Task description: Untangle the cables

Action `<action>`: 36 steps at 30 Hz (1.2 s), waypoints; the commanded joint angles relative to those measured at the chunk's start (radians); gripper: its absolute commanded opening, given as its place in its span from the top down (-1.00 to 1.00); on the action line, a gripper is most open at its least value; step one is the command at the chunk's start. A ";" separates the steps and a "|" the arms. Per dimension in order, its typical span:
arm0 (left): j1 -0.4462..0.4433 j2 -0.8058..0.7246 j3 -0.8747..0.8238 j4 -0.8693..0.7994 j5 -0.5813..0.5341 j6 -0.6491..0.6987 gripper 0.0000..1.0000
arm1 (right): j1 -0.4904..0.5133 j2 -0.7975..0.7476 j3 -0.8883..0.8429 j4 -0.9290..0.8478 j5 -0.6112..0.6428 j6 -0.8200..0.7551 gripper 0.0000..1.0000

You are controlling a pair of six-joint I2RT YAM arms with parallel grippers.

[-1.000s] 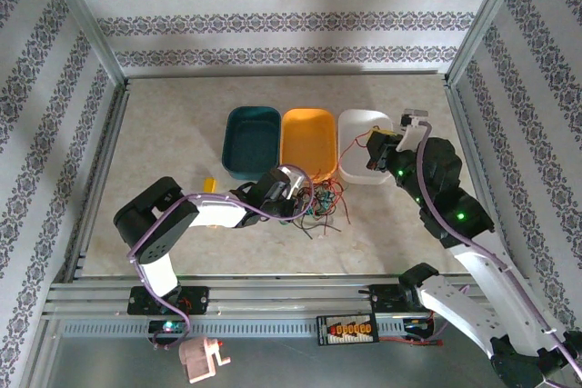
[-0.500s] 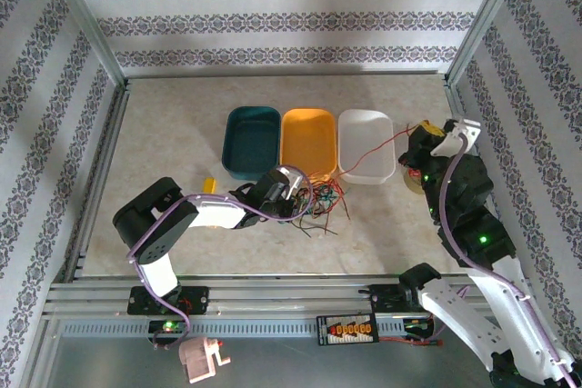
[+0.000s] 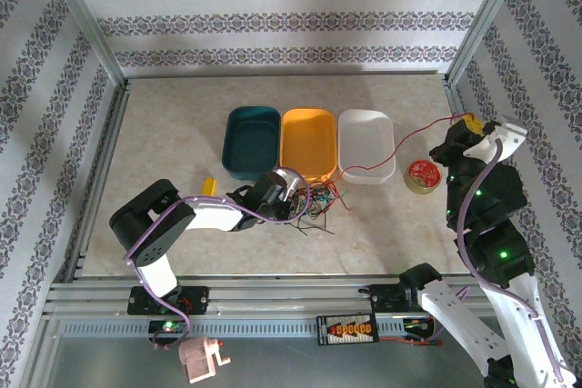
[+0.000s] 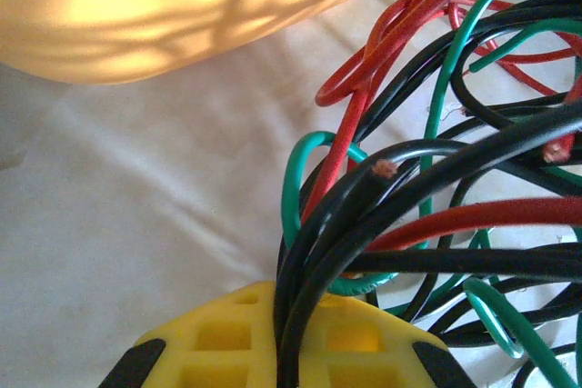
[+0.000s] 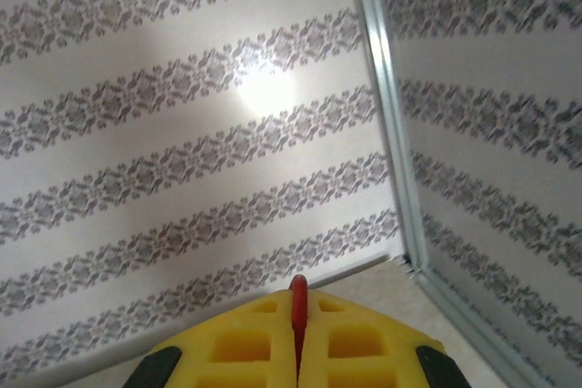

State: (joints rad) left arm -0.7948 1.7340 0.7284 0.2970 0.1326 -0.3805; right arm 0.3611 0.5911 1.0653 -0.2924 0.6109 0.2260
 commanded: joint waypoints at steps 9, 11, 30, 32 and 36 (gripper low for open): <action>-0.014 0.004 -0.049 -0.098 -0.045 0.006 1.00 | -0.084 0.119 0.183 0.080 -0.017 -0.143 1.00; -0.014 0.004 -0.048 -0.098 -0.044 0.007 1.00 | -0.102 0.160 0.225 0.059 -0.076 -0.139 1.00; -0.017 -0.115 -0.041 -0.046 -0.043 -0.004 1.00 | -0.265 0.422 0.230 -0.025 -0.351 -0.014 1.00; -0.017 -0.128 -0.052 -0.033 -0.075 -0.016 1.00 | -0.266 0.436 0.206 -0.004 -0.380 -0.004 1.00; -0.017 -0.151 -0.087 0.039 -0.087 -0.034 1.00 | -0.266 0.489 0.169 0.016 -0.460 0.038 1.00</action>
State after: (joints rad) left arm -0.7979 1.6135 0.6624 0.2684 0.0803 -0.3931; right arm 0.1001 1.0489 1.2613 -0.3138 0.2337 0.2142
